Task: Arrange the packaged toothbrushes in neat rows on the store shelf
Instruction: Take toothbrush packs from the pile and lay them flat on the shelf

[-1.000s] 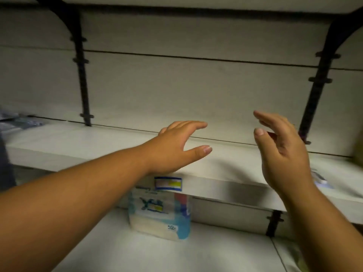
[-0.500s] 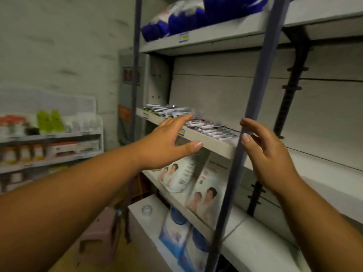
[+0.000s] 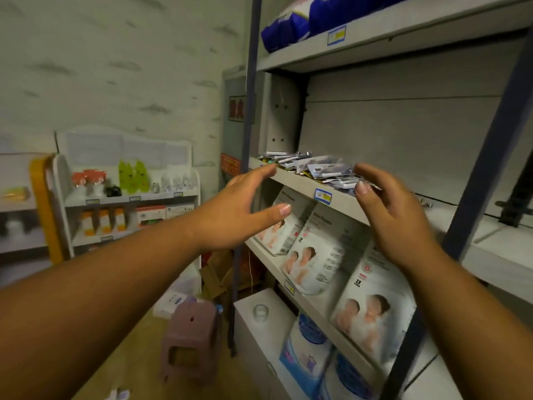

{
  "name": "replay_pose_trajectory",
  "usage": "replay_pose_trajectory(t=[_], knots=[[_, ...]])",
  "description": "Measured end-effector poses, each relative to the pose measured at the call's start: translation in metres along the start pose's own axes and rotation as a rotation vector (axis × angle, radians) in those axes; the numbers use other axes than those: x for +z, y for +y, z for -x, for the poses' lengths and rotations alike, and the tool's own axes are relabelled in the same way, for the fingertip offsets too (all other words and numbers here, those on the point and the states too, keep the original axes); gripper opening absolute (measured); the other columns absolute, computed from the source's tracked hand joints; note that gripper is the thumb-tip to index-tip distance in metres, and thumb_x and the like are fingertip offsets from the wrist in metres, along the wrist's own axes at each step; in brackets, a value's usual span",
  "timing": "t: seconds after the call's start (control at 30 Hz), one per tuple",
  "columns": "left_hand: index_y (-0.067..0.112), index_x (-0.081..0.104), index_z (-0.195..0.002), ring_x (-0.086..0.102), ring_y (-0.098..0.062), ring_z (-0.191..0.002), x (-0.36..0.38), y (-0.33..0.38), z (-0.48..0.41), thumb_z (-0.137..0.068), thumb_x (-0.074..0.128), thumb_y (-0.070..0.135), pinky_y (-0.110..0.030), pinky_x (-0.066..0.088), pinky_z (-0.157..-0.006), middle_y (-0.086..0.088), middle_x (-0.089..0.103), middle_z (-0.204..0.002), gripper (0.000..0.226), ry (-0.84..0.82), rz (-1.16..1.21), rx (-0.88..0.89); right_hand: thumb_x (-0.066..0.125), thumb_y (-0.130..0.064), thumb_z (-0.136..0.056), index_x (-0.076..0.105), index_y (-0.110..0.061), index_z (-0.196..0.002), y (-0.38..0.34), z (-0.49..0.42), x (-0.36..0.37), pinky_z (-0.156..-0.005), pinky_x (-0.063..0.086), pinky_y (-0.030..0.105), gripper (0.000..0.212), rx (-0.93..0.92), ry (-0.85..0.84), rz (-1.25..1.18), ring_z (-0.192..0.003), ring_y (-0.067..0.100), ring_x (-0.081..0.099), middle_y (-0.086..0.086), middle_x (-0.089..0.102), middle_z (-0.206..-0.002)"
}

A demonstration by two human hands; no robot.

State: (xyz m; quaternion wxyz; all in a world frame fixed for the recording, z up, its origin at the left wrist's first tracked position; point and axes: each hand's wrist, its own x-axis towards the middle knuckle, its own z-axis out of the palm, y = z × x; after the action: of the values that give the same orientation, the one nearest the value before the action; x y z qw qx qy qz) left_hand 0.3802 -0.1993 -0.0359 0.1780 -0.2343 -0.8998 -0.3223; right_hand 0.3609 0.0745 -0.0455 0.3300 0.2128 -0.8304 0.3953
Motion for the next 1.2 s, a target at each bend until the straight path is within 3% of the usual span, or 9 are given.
replay_pose_trajectory(t=[0.17, 0.3, 0.4, 0.63, 0.77, 0.9, 1.07, 1.2], knots=[[0.039, 0.013, -0.157, 0.018, -0.005, -0.148, 0.028, 0.006, -0.072, -0.085, 0.051, 0.069, -0.038, 0.024, -0.120, 0.018, 0.022, -0.163, 0.087, -0.042, -0.020, 0.079, 0.036, -0.070, -0.094, 0.038, -0.041, -0.151, 0.043, -0.018, -0.014, -0.109, 0.033, 0.032, 0.065, -0.006, -0.028, 0.221, -0.139, 0.006, 0.036, -0.012, 0.040, -0.155], [0.041, 0.013, -0.157, 0.023, -0.006, -0.147, 0.062, 0.011, -0.138, -0.088, 0.051, 0.067, -0.038, 0.027, -0.119, 0.018, 0.021, -0.163, 0.083, -0.083, -0.004, 0.120, 0.037, -0.065, -0.099, 0.037, -0.039, -0.152, 0.082, -0.038, -0.035, -0.111, 0.033, 0.031, 0.060, 0.011, -0.030, 0.311, -0.142, 0.008, 0.036, -0.012, 0.039, -0.156], [0.045, 0.012, -0.155, 0.026, -0.009, -0.147, 0.091, 0.011, -0.182, -0.084, 0.049, 0.073, -0.045, 0.031, -0.119, 0.019, 0.021, -0.163, 0.085, -0.123, -0.010, 0.167, 0.034, -0.066, -0.095, 0.040, -0.038, -0.151, 0.105, -0.047, -0.042, -0.109, 0.033, 0.025, 0.063, 0.023, -0.017, 0.264, -0.138, 0.003, 0.039, -0.015, 0.043, -0.152], [0.043, 0.014, -0.156, 0.029, -0.007, -0.145, 0.144, -0.006, -0.255, -0.082, 0.051, 0.073, -0.032, 0.030, -0.113, 0.020, 0.023, -0.162, 0.088, -0.178, 0.008, 0.223, 0.030, -0.060, -0.099, 0.043, -0.035, -0.149, 0.135, -0.058, -0.033, -0.109, 0.033, 0.013, 0.058, 0.077, 0.062, 0.117, -0.134, -0.007, 0.042, -0.019, 0.047, -0.147], [0.038, 0.015, -0.157, 0.027, -0.007, -0.146, 0.161, -0.014, -0.290, -0.083, 0.053, 0.070, -0.032, 0.028, -0.116, 0.016, 0.023, -0.163, 0.089, -0.189, 0.040, 0.272, 0.029, -0.053, -0.102, 0.049, -0.035, -0.144, 0.141, -0.065, -0.022, -0.105, 0.033, 0.006, 0.050, 0.146, 0.159, 0.047, -0.131, -0.012, 0.044, -0.022, 0.052, -0.142], [0.040, 0.015, -0.157, 0.026, -0.008, -0.147, 0.175, -0.029, -0.325, -0.082, 0.052, 0.073, -0.036, 0.030, -0.117, 0.016, 0.023, -0.163, 0.089, -0.219, 0.060, 0.342, 0.027, -0.056, -0.099, 0.049, -0.035, -0.146, 0.148, -0.078, -0.016, -0.103, 0.031, 0.002, 0.056, 0.235, 0.196, 0.096, -0.129, -0.019, 0.041, -0.023, 0.051, -0.143], [0.039, 0.014, -0.157, 0.026, -0.011, -0.147, 0.186, -0.058, -0.370, -0.087, 0.054, 0.068, -0.035, 0.029, -0.116, 0.012, 0.022, -0.164, 0.086, -0.287, 0.090, 0.437, 0.023, -0.064, -0.097, 0.044, -0.041, -0.148, 0.151, -0.107, -0.009, -0.099, 0.030, 0.008, 0.059, 0.358, 0.234, 0.242, -0.118, -0.026, 0.038, -0.028, 0.044, -0.142], [0.038, 0.010, -0.158, 0.021, -0.015, -0.149, 0.198, -0.079, -0.398, -0.089, 0.054, 0.066, -0.036, 0.024, -0.118, 0.007, 0.018, -0.165, 0.086, -0.348, 0.035, 0.541, 0.022, -0.056, -0.104, 0.045, -0.034, -0.150, 0.163, -0.136, -0.008, -0.103, 0.028, 0.021, 0.056, 0.517, 0.332, 0.395, -0.128, -0.005, 0.038, -0.015, 0.046, -0.151]])
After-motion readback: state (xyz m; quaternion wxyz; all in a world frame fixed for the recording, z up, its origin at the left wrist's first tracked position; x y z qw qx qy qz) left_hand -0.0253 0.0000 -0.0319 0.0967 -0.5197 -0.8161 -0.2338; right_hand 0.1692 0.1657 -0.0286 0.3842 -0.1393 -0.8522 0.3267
